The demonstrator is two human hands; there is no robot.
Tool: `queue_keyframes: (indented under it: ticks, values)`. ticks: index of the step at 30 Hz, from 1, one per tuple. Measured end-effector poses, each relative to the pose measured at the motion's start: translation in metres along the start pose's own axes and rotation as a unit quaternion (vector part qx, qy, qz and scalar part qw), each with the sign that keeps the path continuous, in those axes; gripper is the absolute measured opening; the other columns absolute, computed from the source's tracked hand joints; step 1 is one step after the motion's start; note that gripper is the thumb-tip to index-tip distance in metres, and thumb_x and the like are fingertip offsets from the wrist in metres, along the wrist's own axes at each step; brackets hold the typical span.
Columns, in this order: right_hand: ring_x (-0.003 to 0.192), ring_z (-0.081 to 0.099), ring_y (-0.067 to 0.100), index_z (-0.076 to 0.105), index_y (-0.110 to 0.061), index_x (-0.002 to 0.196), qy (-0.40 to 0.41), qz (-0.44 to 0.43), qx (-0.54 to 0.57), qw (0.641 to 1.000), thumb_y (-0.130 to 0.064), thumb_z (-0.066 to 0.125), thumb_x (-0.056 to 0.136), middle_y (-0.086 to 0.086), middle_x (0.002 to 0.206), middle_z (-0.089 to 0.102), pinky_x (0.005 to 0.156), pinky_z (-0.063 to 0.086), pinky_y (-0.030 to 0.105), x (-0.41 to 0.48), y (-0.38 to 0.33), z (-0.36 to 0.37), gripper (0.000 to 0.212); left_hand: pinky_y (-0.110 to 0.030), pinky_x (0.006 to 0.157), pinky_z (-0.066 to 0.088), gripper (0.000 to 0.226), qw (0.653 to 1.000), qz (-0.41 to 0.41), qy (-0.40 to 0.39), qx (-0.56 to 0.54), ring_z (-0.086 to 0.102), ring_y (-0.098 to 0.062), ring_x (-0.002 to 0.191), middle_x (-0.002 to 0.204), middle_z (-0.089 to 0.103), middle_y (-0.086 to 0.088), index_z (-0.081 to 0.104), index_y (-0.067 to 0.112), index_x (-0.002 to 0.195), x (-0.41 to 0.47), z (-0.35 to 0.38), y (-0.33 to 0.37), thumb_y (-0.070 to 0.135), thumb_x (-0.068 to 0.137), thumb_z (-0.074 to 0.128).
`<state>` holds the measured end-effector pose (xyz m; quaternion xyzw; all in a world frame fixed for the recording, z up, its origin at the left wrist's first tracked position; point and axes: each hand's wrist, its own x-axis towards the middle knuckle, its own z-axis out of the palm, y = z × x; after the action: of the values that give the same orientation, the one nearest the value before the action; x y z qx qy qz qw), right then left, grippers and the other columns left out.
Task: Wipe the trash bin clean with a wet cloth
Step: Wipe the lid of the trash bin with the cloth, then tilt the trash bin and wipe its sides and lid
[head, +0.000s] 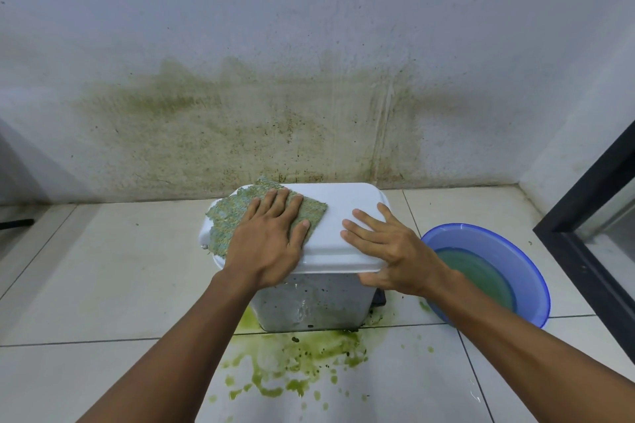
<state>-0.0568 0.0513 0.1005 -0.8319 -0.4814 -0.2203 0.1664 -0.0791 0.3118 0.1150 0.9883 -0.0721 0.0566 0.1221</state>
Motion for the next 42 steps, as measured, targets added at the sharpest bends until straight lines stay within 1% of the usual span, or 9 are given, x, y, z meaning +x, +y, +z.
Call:
queue_keyframes:
  ticks: [7, 13, 16, 19, 22, 25, 32, 36, 42]
  values:
    - [0.119, 0.057, 0.050, 0.069, 0.003, 0.120, -0.004, 0.016, 0.039, 0.999, -0.009, 0.094, 0.053, 0.019, 0.125, 0.067, 0.093, 0.037, 0.079, 0.008, -0.008, -0.008, 0.073, -0.033, 0.129, -0.007, 0.064, 1.000, -0.006, -0.023, -0.014, -0.001, -0.012, 0.160, 0.174, 0.008, 0.002, 0.015, 0.029, 0.166, -0.007, -0.009, -0.004, 0.054, 0.108, 0.019]
    - [0.132, 0.053, 0.030, 0.065, -0.005, 0.127, -0.025, 0.165, 0.204, 0.965, -0.002, 0.091, 0.058, 0.005, 0.132, 0.063, 0.115, 0.029, 0.062, 0.033, 0.022, -0.020, 0.073, -0.039, 0.123, 0.020, 0.056, 1.000, -0.013, -0.012, -0.021, 0.037, -0.022, 0.150, 0.161, 0.045, -0.004, 0.045, 0.022, 0.155, 0.031, -0.027, -0.005, 0.047, 0.110, 0.024]
    - [0.133, 0.053, 0.027, 0.062, -0.005, 0.131, -0.030, 0.164, 0.184, 0.969, -0.008, 0.090, 0.067, 0.007, 0.135, 0.062, 0.112, 0.033, 0.062, 0.024, 0.033, -0.011, 0.070, -0.040, 0.114, 0.033, 0.056, 1.000, -0.011, 0.000, 0.022, 0.052, -0.023, 0.135, 0.144, 0.062, -0.004, 0.060, 0.021, 0.140, 0.041, -0.020, 0.003, 0.046, 0.109, 0.021]
    - [0.136, 0.050, 0.021, 0.059, -0.010, 0.137, -0.015, 0.151, 0.163, 0.975, -0.025, 0.089, 0.073, 0.003, 0.141, 0.058, 0.116, 0.031, 0.058, 0.015, 0.036, 0.004, 0.071, -0.039, 0.105, 0.037, 0.058, 0.996, -0.014, 0.072, 0.045, 0.060, -0.023, 0.119, 0.123, 0.070, 0.001, 0.067, 0.021, 0.121, 0.036, -0.008, 0.005, 0.048, 0.103, 0.018]
    - [0.135, 0.050, 0.019, 0.059, -0.013, 0.137, -0.002, 0.181, 0.177, 0.967, -0.030, 0.089, 0.073, 0.002, 0.141, 0.058, 0.117, 0.033, 0.050, 0.022, 0.042, 0.008, 0.072, -0.043, 0.115, 0.030, 0.056, 0.991, -0.013, 0.128, 0.024, 0.053, -0.027, 0.134, 0.142, 0.062, -0.005, 0.061, 0.016, 0.140, 0.029, 0.006, 0.003, 0.045, 0.105, 0.027]
    - [0.132, 0.051, 0.020, 0.060, -0.012, 0.135, -0.004, 0.192, 0.169, 0.967, -0.030, 0.088, 0.073, 0.002, 0.139, 0.059, 0.114, 0.037, 0.044, 0.033, 0.048, 0.009, 0.070, -0.049, 0.127, 0.014, 0.060, 0.986, -0.001, 0.166, 0.004, 0.030, -0.030, 0.155, 0.165, 0.037, -0.011, 0.041, 0.013, 0.158, 0.020, 0.022, 0.002, 0.041, 0.106, 0.031]
    - [0.129, 0.054, 0.022, 0.062, -0.011, 0.133, 0.005, 0.210, 0.182, 0.961, -0.023, 0.088, 0.074, 0.002, 0.138, 0.061, 0.113, 0.038, 0.042, 0.039, 0.063, 0.022, 0.066, -0.054, 0.129, 0.009, 0.060, 0.974, 0.055, 0.214, 0.047, 0.009, -0.035, 0.160, 0.173, 0.013, -0.016, 0.023, 0.007, 0.163, 0.001, 0.085, -0.004, 0.031, 0.108, 0.031]
    - [0.128, 0.054, 0.019, 0.061, -0.014, 0.135, 0.001, 0.243, 0.199, 0.949, -0.022, 0.088, 0.073, 0.000, 0.137, 0.060, 0.113, 0.039, 0.038, 0.041, 0.074, 0.026, 0.068, -0.050, 0.127, 0.014, 0.057, 0.973, 0.073, 0.214, 0.055, 0.010, -0.033, 0.160, 0.171, 0.018, -0.016, 0.025, 0.009, 0.163, 0.001, 0.103, -0.012, 0.030, 0.110, 0.028]
    - [0.123, 0.056, 0.017, 0.062, -0.015, 0.134, 0.000, 0.284, 0.209, 0.936, -0.020, 0.089, 0.072, 0.002, 0.133, 0.062, 0.108, 0.041, 0.030, 0.047, 0.092, 0.035, 0.068, -0.048, 0.108, 0.039, 0.059, 0.960, 0.063, 0.272, 0.001, 0.044, -0.032, 0.135, 0.159, 0.044, -0.016, 0.026, 0.010, 0.160, 0.030, 0.109, -0.021, 0.032, 0.106, 0.041]
